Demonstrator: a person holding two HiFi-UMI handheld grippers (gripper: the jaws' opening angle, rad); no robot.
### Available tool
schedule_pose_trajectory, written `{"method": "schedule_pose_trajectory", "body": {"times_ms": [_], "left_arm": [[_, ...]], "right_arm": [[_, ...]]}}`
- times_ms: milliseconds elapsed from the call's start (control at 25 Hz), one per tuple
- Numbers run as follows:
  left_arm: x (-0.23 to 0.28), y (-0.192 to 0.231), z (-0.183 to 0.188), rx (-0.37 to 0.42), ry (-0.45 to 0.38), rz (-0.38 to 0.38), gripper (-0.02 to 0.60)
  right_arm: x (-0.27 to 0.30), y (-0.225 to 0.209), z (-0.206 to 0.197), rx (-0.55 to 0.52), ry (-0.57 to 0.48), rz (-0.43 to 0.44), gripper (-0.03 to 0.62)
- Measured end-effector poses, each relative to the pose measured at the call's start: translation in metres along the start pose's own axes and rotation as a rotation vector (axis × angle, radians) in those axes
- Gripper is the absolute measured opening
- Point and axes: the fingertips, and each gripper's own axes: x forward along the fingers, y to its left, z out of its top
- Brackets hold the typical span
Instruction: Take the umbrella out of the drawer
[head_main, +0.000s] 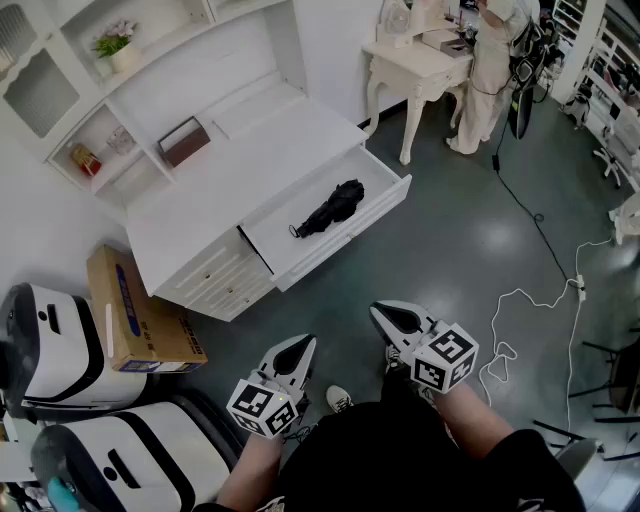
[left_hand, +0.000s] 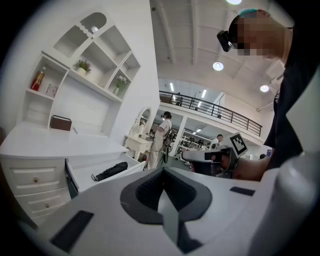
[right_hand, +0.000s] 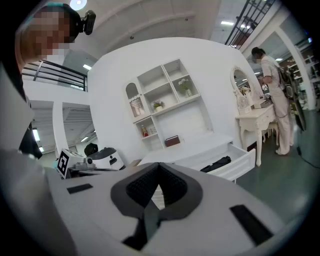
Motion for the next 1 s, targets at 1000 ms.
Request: {"method": "schedule_pose_trajectory", "body": {"times_ms": [1000], "left_arm": [[0.013, -0.003, -0.003, -0.018, 0.013, 0.021, 0.005]], "right_arm": [[0.001, -0.013, 0.002, 0.006, 0.008, 0.028, 0.003]]}}
